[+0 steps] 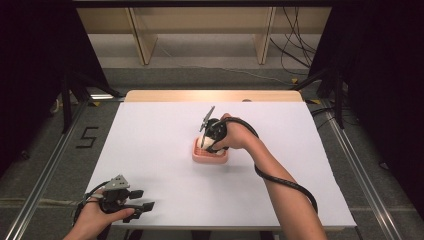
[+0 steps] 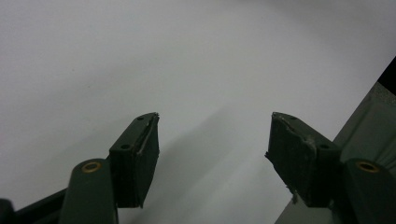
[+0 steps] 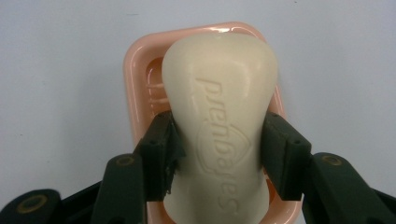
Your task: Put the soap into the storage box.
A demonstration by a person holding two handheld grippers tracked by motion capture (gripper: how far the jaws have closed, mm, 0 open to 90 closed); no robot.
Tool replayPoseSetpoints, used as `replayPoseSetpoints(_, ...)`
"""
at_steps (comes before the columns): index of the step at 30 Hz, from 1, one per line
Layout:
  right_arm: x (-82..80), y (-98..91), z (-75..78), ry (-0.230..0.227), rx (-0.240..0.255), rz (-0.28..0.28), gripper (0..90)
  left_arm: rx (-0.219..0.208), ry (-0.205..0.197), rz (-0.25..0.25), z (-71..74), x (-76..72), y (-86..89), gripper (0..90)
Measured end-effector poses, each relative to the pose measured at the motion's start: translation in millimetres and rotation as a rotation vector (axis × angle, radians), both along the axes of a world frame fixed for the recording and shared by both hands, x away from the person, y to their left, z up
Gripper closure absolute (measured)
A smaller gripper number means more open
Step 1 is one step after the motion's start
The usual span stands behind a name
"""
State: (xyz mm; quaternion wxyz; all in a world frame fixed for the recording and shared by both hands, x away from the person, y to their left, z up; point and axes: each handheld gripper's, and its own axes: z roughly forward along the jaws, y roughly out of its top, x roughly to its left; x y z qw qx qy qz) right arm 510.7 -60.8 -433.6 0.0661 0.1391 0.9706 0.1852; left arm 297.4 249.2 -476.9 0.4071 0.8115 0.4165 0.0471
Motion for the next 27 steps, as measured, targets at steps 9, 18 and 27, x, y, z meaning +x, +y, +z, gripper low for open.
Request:
replayPoseSetpoints(9,0.5,1.0,-3.2,0.003,0.004,-0.012,50.4,-0.001,0.0,0.0,0.0,-0.2,-0.2,33.4)
replayPoseSetpoints(18,1.0,1.2,-3.2,0.006,0.004,-0.013,50.4,-0.006,-0.002,0.001,0.1,-0.5,-0.7,33.3)
replayPoseSetpoints(27,0.6,1.5,-5.7,0.009,0.001,-0.022,50.0,-0.005,-0.002,0.0,0.0,-0.5,-0.7,33.3)
